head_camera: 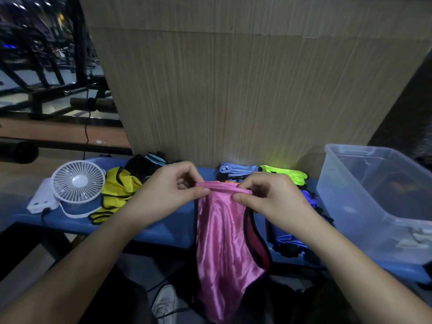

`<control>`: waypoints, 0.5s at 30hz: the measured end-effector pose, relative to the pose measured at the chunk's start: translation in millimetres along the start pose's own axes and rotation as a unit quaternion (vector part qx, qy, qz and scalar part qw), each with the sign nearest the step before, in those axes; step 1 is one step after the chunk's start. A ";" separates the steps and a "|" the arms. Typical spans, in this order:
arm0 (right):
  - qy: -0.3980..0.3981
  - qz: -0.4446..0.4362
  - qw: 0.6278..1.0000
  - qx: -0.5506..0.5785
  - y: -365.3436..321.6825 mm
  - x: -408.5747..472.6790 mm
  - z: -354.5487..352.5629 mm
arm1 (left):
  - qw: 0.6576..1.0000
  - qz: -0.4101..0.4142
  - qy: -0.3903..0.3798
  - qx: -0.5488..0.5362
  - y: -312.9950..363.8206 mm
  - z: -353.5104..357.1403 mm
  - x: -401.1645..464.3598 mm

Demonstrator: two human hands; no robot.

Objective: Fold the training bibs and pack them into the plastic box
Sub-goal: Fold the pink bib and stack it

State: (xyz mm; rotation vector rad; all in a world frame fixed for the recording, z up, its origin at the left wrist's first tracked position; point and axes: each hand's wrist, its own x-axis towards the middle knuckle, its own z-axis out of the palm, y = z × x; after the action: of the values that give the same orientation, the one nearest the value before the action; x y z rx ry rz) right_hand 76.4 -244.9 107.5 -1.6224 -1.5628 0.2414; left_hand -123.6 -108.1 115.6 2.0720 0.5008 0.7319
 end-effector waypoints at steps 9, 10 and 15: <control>0.044 0.018 0.988 0.148 1.9 -1.3 18.4 | 0.994 0.020 -0.091 0.057 -8.0 -4.0 3.1; 0.040 0.016 0.988 0.147 1.9 -0.7 21.9 | 0.991 0.024 -0.106 0.071 -7.4 -2.3 2.4; 0.029 -0.002 0.991 0.130 2.2 1.6 31.2 | 0.976 0.046 -0.139 0.159 2.3 11.5 7.8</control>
State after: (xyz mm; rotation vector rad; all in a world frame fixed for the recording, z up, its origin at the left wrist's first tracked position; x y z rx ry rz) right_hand 57.9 -229.7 87.3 -1.4114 -1.4254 0.3754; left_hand -110.0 -111.6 114.7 2.4640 0.3836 0.4215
